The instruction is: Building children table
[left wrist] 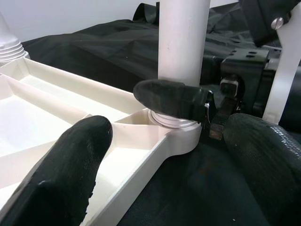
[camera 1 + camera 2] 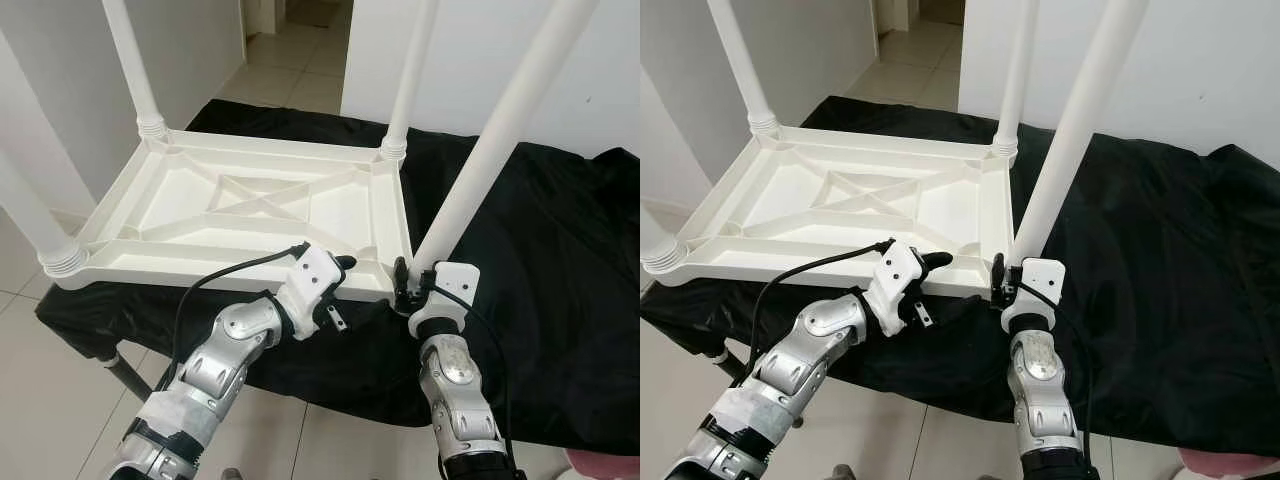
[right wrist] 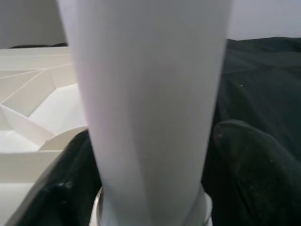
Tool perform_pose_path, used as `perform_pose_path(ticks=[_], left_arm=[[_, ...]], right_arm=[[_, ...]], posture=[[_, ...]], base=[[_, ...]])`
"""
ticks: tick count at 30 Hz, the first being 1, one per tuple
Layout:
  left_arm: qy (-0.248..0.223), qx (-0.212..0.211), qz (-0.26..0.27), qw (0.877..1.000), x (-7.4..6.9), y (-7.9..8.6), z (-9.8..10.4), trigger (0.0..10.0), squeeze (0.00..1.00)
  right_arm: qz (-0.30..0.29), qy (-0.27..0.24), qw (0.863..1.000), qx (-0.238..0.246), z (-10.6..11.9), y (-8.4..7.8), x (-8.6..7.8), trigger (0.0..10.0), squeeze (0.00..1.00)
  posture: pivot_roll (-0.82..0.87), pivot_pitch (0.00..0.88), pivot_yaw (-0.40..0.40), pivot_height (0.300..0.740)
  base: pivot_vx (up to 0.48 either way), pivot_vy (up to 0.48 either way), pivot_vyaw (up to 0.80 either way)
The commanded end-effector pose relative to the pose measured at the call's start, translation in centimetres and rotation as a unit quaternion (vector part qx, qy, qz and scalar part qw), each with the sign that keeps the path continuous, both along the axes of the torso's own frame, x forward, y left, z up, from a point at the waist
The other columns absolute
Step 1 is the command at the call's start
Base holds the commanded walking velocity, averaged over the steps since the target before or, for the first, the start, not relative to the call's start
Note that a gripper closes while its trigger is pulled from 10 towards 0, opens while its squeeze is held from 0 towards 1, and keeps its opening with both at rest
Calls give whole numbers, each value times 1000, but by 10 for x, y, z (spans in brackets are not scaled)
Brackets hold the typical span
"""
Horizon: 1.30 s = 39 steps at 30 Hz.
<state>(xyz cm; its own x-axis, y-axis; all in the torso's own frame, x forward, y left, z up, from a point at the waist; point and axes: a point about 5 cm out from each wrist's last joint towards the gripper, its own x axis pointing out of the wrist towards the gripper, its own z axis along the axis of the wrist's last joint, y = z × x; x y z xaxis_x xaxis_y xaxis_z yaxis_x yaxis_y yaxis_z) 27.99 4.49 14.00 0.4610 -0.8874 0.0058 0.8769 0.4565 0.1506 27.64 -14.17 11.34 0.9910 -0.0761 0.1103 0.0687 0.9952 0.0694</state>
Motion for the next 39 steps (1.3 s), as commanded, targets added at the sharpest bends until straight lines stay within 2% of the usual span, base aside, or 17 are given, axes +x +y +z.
perform_pose_path(ticks=[1, 3, 4, 5, 9, 13, 14, 15, 19, 21, 24, 25, 26, 27, 28, 39], left_arm=[[9, 7, -28, 1000, -4, 0, -3, 10000, 0], [9, 7, -29, 1000, -4, 0, -3, 10000, 0], [10, 7, -29, 1000, -4, 0, -3, 10000, 0], [10, 7, -29, 1000, -4, 0, -3, 10000, 0], [10, 9, -31, 999, -5, 1, -2, 10000, 0], [10, 11, -33, 999, -6, 2, -2, 10000, 0], [11, 12, -34, 999, -6, 2, -2, 10000, 0], [11, 15, -38, 999, -7, 2, -2, 10000, 0], [11, 15, -41, 999, -7, 2, -1, 10000, 0], [11, 13, -44, 999, -6, 0, 0, 10000, 0], [11, 13, -46, 999, -6, -1, 0, 10000, 0], [10, 13, -47, 999, -6, -2, 1, 10000, 0], [10, 13, -48, 999, -5, -2, 1, 10000, 0], [9, 12, -48, 999, -4, -2, 2, 10000, 0], [8, 13, -48, 999, -3, -2, 3, 10000, 0], [6, 13, -43, 999, -1, 0, 5, 10000, 0]], right_arm=[[15, -6, 1000, -3, 2, -3, -1, 10000, 1000], [25, -12, 1000, -5, 3, -8, -1, 10000, 1000], [41, -16, 999, -3, 4, -10, -1, 10000, 0], [41, -16, 999, -3, 4, -10, -1, 10000, 0], [136, -30, 990, -10, 9, -21, 0, 10000, 0], [182, -26, 983, -16, 9, -24, 2, 10000, 0], [204, -27, 978, -30, 10, -26, 3, 10000, 0], [254, -22, 966, -37, 10, -27, 4, 10000, 0], [289, -14, 956, -55, 9, -29, 8, 10000, 0], [307, -16, 950, -48, 12, -32, 15, 10000, 0], [311, -18, 949, -52, 14, -33, 20, 10000, 0], [315, -18, 947, -57, 16, -35, 25, 7373, 0], [316, -18, 947, -61, 17, -36, 28, 7373, 0], [319, -15, 945, -67, 17, -37, 31, 353, 0], [322, -12, 944, -67, 16, -38, 33, 0, 0], [338, -12, 939, -55, 13, -40, 34, 0, 0]], posture=[[-53, 0, -34, 740], [-53, 0, -34, 740], [-54, 0, -32, 740], [-54, 0, -32, 740], [-56, 0, -26, 740], [-54, 0, -23, 740], [-54, 0, -22, 740], [-56, 0, -19, 740], [-59, 0, -14, 740], [-63, 0, -9, 740], [-63, 0, -9, 740], [-67, 0, 1, 740], [-67, 0, 2, 740], [-66, 0, 2, 740], [-65, 0, 1, 740], [-68, 0, 0, 740]], base=[[0, 0, 0], [0, 0, 0], [0, 0, 0], [0, 0, 0], [0, 0, 0], [0, 0, 0], [0, 0, 0], [0, 0, 0], [0, 0, 0], [0, 0, 0], [0, 0, 0], [0, 0, 0], [0, 0, 0], [0, 0, 0], [0, 0, 0], [0, 0, 0]])
